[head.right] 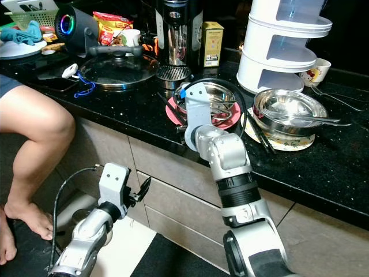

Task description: Kitchen organization

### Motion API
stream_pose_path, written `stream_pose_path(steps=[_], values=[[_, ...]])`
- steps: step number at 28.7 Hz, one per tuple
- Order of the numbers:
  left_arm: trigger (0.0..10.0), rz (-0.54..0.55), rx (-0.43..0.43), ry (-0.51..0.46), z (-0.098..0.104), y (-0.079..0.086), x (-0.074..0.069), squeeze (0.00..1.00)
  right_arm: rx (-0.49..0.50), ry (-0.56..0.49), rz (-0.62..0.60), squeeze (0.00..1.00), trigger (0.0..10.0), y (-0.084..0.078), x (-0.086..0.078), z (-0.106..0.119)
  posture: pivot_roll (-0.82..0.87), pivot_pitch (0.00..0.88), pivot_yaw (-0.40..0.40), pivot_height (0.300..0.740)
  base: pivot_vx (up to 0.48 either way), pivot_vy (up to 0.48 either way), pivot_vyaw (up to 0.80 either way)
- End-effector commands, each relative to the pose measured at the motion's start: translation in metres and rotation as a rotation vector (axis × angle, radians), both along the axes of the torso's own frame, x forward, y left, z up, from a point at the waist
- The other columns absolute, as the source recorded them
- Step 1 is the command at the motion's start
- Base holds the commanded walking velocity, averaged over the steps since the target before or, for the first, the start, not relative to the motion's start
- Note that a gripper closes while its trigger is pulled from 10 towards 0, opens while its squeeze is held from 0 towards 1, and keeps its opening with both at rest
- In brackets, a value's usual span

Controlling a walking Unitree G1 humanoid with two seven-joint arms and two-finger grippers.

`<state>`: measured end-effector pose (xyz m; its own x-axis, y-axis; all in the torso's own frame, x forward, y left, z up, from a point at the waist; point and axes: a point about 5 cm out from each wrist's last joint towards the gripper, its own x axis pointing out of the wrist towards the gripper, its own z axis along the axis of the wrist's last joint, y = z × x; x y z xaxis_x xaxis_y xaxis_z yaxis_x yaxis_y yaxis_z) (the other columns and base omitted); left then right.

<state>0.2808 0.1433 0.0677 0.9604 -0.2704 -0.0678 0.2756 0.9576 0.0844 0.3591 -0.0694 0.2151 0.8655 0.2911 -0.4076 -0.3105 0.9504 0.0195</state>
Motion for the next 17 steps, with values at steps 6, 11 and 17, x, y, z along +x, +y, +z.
stream_pose_path(steps=[6, 11, 17], values=[[10.0, -0.004, 0.007, -0.01, 0.0035, -0.0028, 0.0011, 0.0, -0.022, -0.041, -0.007, 0.0, 4.4, -0.0015, 0.0011, 0.0062, -0.02, 0.0, -0.032, 0.74, 0.0, 0.0, 0.0], [10.0, -0.002, 0.004, -0.011, 0.0037, -0.0028, 0.0008, 0.0, -0.054, -0.087, -0.029, 0.0, 1.6, -0.0042, 0.002, 0.0097, -0.02, 0.0, -0.032, 0.74, 0.0, 0.0, 0.0], [10.0, -0.003, 0.002, -0.01, 0.0036, -0.0027, 0.0004, 0.0, -0.077, -0.103, -0.035, 0.0, 1.5, -0.0067, 0.0018, 0.0117, -0.02, 0.0, -0.032, 0.74, 0.0, 0.0, 0.0]])
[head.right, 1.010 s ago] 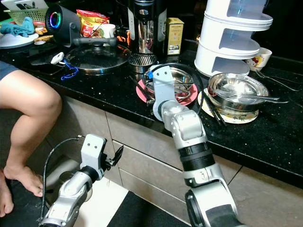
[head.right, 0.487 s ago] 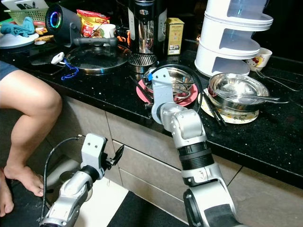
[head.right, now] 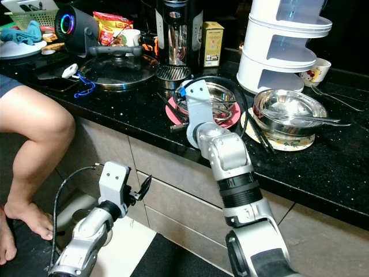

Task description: Kitchen organization

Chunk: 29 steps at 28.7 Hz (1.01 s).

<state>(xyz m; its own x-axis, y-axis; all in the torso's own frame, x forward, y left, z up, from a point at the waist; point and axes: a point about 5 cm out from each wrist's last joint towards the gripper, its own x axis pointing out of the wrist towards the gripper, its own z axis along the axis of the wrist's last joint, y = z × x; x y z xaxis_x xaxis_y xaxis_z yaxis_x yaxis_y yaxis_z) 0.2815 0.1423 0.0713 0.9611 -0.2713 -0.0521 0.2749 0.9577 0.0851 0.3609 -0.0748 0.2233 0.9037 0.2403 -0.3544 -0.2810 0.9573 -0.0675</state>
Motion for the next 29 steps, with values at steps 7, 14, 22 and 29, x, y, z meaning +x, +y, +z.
stream_pose_path(steps=[7, 14, 22, 29], values=[[10.0, -0.004, 0.002, 0.009, -0.001, -0.002, 0.0, 0.0, 0.083, -0.042, 0.035, 0.9, 10.0, 0.002, -0.002, 0.009, -0.02, 0.0, -0.035, 0.74, 0.0, 0.0, 0.0], [10.0, -0.005, 0.003, 0.009, -0.001, -0.003, 0.0, 0.0, 0.109, -0.029, 0.019, 1.0, 10.0, 0.002, 0.0, 0.009, -0.02, 0.0, -0.036, 0.74, 0.0, 0.0, 0.0], [10.0, -0.004, 0.003, 0.008, 0.0, -0.003, -0.001, 0.0, 0.083, 0.044, 0.026, 0.0, 10.0, 0.004, -0.001, -0.004, -0.02, 0.0, -0.035, 0.74, 0.0, 0.0, 0.0], [10.0, -0.004, 0.003, 0.008, 0.0, -0.002, -0.001, 0.0, 0.068, 0.087, 0.04, 0.0, 10.0, 0.006, -0.003, -0.013, -0.02, 0.0, -0.033, 0.74, 0.0, 0.0, 0.0]])
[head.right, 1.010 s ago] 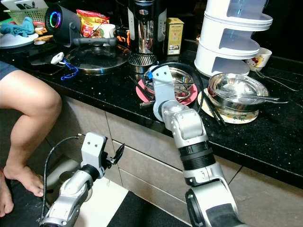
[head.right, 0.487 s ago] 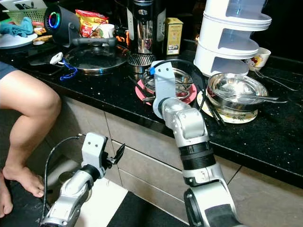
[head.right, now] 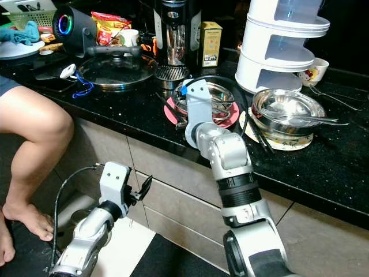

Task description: Kitchen organization

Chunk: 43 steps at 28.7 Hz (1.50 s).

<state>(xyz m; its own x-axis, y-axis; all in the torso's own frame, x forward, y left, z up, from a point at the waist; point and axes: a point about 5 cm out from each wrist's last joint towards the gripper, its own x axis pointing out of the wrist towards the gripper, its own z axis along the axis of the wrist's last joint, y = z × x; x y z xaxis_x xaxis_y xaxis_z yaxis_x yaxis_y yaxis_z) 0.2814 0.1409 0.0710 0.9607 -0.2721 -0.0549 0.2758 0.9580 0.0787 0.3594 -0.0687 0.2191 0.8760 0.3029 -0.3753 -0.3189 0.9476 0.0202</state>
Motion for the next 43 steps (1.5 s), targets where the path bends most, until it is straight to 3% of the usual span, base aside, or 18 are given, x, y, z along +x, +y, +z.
stream_pose_path(steps=[1, 12, 13, 14, 15, 16, 27, 32, 33, 34, 38, 40, 41, 42, 43], values=[[10.0, -0.003, 0.008, 0.004, 0.0, -0.001, -0.001, 0.0, -0.02, 0.043, 0.005, 0.0, 10.0, 0.0, -0.002, -0.01, -0.02, 0.0, -0.033, 0.74, 0.0, 0.0, 0.0], [10.0, -0.002, 0.006, 0.003, 0.0, -0.002, -0.001, 0.0, -0.126, 0.05, 0.012, 0.0, 10.0, -0.003, -0.002, -0.015, -0.02, 0.0, -0.036, 0.74, 0.0, 0.0, 0.0], [10.0, -0.002, 0.006, 0.003, 0.0, -0.002, -0.001, 0.0, -0.128, 0.048, 0.014, 0.0, 7.6, -0.003, -0.002, -0.015, -0.02, 0.0, -0.036, 0.74, 0.0, 0.0, 0.0], [10.0, -0.002, 0.006, 0.003, 0.001, -0.002, -0.001, 0.0, -0.13, 0.043, 0.016, 0.0, 2.9, -0.003, -0.002, -0.014, -0.02, 0.0, -0.035, 0.74, 0.0, 0.0, 0.0], [10.0, -0.002, 0.006, 0.003, 0.001, -0.002, -0.001, 0.0, -0.13, 0.043, 0.016, 0.0, 2.9, -0.003, -0.002, -0.014, -0.02, 0.0, -0.035, 0.74, 0.0, 0.0, 0.0], [10.0, -0.002, 0.005, 0.003, 0.001, -0.002, -0.001, 0.0, -0.135, 0.037, 0.018, 0.0, 0.0, -0.003, -0.002, -0.014, -0.02, 0.0, -0.037, 0.74, 0.0, 0.0, 0.0], [10.0, -0.001, 0.003, 0.002, 0.001, -0.002, -0.001, 0.0, -0.138, 0.021, 0.026, 0.0, 0.0, -0.003, -0.002, -0.01, -0.02, 0.0, -0.039, 0.74, 0.0, 0.0, 0.0], [10.0, -0.001, 0.002, 0.003, 0.001, -0.003, -0.001, 0.0, 0.002, -0.106, 0.148, 0.0, 0.0, 0.013, -0.006, 0.01, -0.02, 0.0, -0.04, 0.74, 0.0, 0.0, 0.0], [10.0, 0.0, 0.002, 0.003, 0.001, -0.002, -0.001, 0.0, 0.095, -0.178, 0.222, 0.0, 0.9, 0.02, -0.012, 0.023, -0.02, 0.0, -0.039, 0.74, 0.0, 0.0, 0.0], [10.0, 0.0, 0.002, 0.003, 0.001, -0.002, -0.001, 0.0, 0.126, -0.209, 0.245, 0.0, 0.9, 0.022, -0.013, 0.028, -0.02, 0.0, -0.039, 0.74, 0.0, 0.0, 0.0], [10.0, 0.0, 0.003, 0.003, 0.001, -0.002, -0.001, 0.0, 0.176, -0.248, 0.276, 0.0, 1.9, 0.023, -0.017, 0.036, -0.02, 0.0, -0.036, 0.74, 0.0, 0.0, 0.0], [10.0, -0.001, 0.004, 0.003, 0.001, -0.001, -0.001, 0.0, 0.229, -0.291, 0.298, 0.0, 1.9, 0.024, -0.019, 0.042, -0.02, 0.0, -0.036, 0.74, 0.0, 0.0, 0.0], [10.0, -0.001, 0.004, 0.003, 0.001, -0.001, -0.001, 0.0, 0.28, -0.317, 0.309, 0.0, 3.8, 0.024, -0.021, 0.047, -0.02, 0.0, -0.037, 0.74, 0.0, 0.0, 0.0], [10.0, -0.001, 0.004, 0.003, 0.001, -0.001, -0.001, 0.0, 0.314, -0.334, 0.316, 0.0, 3.8, 0.024, -0.022, 0.05, -0.02, 0.0, -0.037, 0.74, 0.0, 0.0, 0.0], [10.0, -0.001, 0.004, 0.003, 0.001, -0.001, -0.001, 0.0, 0.369, -0.352, 0.318, 0.0, 10.0, 0.023, -0.024, 0.055, -0.02, 0.0, -0.036, 0.74, 0.0, 0.0, 0.0]])
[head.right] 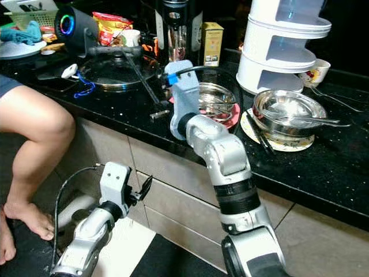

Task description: Kitchen organization

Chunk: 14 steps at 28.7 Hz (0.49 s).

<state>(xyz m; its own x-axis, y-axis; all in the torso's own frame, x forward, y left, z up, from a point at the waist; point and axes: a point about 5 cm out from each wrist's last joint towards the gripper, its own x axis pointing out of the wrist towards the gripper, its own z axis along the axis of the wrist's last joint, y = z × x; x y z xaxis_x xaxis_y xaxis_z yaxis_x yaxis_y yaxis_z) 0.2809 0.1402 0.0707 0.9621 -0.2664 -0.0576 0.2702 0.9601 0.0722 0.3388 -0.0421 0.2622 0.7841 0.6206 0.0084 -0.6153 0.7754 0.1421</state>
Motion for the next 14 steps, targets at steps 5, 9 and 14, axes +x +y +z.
stream_pose_path(steps=[5, 9, 14], values=[[10.0, -0.007, 0.01, -0.002, 0.001, 0.0, -0.001, 0.0, 0.191, -0.076, -0.003, 0.0, 10.0, -0.009, -0.003, 0.02, -0.02, 0.0, -0.037, 0.74, 0.0, 0.0, 0.0], [10.0, -0.005, 0.008, -0.004, 0.002, 0.0, 0.0, 0.0, 0.399, -0.13, -0.057, 0.0, 10.0, -0.03, -0.002, 0.038, -0.02, 0.0, -0.034, 0.74, 0.0, 0.0, -0.2], [10.0, -0.044, -0.025, -0.011, 0.004, -0.003, -0.001, 0.0, 0.484, -0.169, -0.097, 0.0, 10.0, -0.046, -0.002, 0.047, -0.02, 0.0, -0.03, 0.74, 0.0, 0.0, -0.79]])
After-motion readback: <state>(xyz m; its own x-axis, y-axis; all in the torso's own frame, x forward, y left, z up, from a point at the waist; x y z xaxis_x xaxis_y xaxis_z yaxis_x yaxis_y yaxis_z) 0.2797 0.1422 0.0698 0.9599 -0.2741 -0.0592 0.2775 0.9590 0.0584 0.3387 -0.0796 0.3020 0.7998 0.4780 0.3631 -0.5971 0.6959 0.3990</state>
